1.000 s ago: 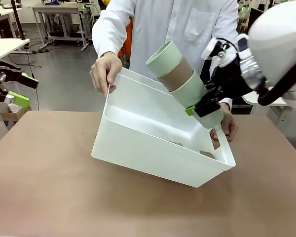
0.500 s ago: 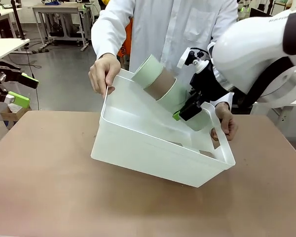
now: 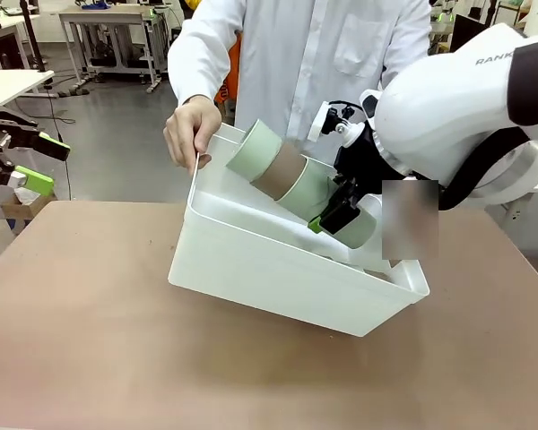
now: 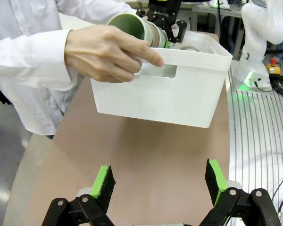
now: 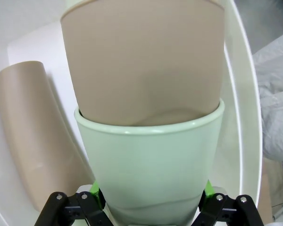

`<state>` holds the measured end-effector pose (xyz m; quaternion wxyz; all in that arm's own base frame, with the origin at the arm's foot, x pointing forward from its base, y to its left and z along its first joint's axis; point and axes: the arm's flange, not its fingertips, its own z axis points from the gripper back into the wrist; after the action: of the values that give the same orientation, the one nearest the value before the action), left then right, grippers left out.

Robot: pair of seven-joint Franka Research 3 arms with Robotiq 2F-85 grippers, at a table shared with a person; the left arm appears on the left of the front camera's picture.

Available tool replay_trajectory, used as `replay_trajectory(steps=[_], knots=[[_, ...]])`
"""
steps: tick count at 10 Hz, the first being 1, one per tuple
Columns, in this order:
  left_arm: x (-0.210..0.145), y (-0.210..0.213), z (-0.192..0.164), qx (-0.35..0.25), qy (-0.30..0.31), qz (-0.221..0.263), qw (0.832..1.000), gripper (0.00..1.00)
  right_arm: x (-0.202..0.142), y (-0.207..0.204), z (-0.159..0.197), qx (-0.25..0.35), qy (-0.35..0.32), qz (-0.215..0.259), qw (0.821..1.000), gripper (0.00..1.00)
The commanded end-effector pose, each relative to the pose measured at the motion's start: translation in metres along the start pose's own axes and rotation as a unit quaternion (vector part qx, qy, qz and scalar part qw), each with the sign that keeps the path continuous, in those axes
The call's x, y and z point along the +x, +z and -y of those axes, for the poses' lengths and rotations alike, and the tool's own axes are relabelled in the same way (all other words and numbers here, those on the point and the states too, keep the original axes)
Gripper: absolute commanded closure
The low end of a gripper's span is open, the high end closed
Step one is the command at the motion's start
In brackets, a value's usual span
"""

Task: Stack the cups and store them in the basket.
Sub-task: Place the stack of Reusable plastic cups into the Pantry Basket.

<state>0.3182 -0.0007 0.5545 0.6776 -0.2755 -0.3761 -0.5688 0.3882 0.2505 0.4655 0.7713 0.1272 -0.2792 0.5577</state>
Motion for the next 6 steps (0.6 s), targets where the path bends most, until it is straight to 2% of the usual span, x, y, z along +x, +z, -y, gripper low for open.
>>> replay_trajectory(steps=[1,6], knots=[[0.003,0.001,0.000,-0.002,0.003,0.008,1.000,0.00,0.004,-0.004,-0.001,0.002,0.013,-0.007,1.000,0.14],[0.003,0.001,0.000,-0.002,0.003,0.008,1.000,0.00,0.013,-0.047,0.024,0.012,0.031,-0.040,0.999,0.14]])
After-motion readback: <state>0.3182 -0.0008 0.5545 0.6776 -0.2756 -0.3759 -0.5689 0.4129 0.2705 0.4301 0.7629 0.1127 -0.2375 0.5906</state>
